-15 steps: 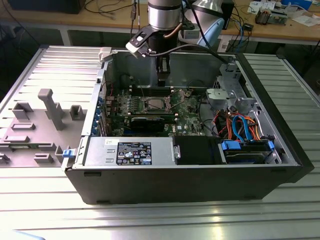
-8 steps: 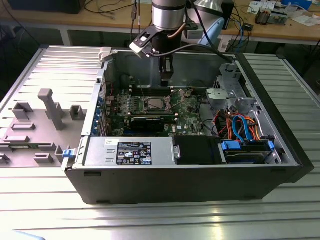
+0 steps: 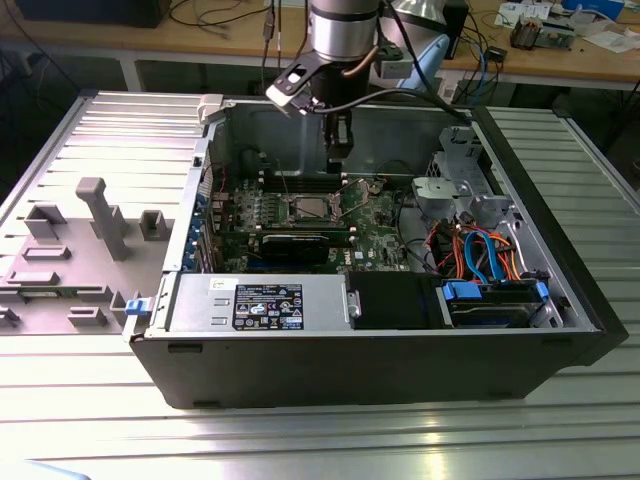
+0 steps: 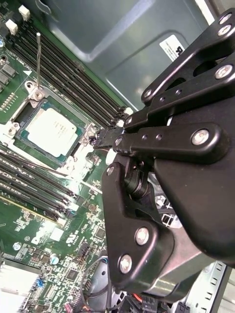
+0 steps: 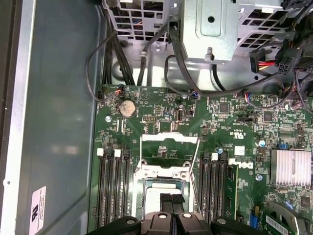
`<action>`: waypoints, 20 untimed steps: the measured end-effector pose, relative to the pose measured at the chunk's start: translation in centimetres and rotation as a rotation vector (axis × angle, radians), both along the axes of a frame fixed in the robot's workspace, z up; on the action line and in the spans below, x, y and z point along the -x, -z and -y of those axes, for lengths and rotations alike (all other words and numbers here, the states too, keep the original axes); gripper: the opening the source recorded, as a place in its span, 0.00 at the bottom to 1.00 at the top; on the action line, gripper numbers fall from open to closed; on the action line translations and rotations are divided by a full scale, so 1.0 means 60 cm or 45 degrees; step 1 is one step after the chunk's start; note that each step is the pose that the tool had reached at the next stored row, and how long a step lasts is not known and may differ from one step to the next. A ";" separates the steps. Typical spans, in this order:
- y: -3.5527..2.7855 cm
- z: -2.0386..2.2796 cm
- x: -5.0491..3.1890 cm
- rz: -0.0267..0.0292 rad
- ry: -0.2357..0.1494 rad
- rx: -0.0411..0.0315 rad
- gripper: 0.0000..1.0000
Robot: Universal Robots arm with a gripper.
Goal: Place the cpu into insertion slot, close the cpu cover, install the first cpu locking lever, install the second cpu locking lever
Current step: 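Close the cpu cover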
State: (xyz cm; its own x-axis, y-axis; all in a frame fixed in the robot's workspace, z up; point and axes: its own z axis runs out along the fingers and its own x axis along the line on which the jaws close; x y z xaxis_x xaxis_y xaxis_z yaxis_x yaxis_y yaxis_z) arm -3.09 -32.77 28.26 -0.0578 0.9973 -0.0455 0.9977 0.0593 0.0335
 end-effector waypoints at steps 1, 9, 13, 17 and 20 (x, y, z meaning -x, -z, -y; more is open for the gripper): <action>0.000 0.0000 -0.001 0.0000 0.000 0.0000 0.11; 0.000 0.0000 -0.011 0.0000 0.000 0.0003 0.11; 0.000 0.0000 -0.014 0.0000 0.000 0.0003 0.11; 0.000 0.0000 -0.018 -0.0001 0.000 0.0004 0.11; 0.000 0.0000 -0.022 0.0000 0.000 0.0004 0.11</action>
